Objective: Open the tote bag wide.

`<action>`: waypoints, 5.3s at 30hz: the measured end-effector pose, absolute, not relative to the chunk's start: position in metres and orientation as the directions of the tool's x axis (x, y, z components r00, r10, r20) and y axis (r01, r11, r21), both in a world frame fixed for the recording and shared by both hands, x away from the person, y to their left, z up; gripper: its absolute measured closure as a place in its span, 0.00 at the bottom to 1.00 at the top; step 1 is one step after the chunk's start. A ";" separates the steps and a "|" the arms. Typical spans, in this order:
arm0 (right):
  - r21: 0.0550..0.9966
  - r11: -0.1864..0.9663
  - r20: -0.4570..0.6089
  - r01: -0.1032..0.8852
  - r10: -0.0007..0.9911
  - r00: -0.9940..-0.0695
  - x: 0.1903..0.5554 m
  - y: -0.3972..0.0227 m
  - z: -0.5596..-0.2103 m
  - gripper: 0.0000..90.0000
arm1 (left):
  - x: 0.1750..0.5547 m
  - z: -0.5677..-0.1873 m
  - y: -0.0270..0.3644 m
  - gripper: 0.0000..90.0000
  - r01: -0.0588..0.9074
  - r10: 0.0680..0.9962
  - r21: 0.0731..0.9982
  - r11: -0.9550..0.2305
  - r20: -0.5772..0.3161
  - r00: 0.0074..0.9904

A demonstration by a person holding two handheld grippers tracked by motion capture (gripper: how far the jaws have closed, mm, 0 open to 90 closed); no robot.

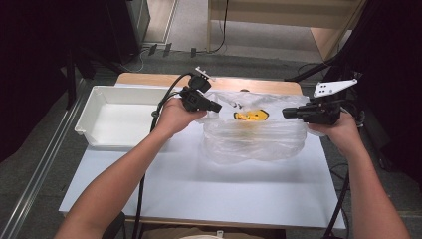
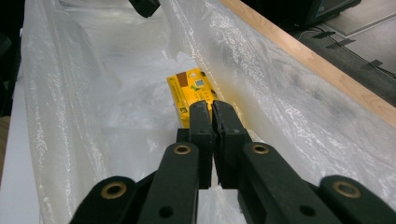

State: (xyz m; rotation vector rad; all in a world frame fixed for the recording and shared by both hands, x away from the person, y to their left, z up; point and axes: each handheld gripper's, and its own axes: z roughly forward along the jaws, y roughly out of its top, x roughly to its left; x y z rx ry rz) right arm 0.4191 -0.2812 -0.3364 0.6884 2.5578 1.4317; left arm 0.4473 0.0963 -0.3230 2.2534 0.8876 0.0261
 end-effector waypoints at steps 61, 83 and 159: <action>0.786 0.388 0.152 0.481 0.633 -0.759 0.438 -0.269 -0.451 1.00 | 0.467 -0.451 0.087 1.00 0.617 0.776 0.683 -0.390 -0.117 0.620; 0.733 0.404 0.104 0.547 0.728 -0.677 0.415 -0.293 -0.479 1.00 | 0.464 -0.472 0.093 0.98 0.569 0.832 0.717 -0.402 0.026 0.554; 0.774 0.288 0.169 0.565 0.765 -0.621 0.388 -0.303 -0.435 1.00 | 0.451 -0.383 0.104 0.99 0.545 0.760 0.770 -0.331 -0.125 0.638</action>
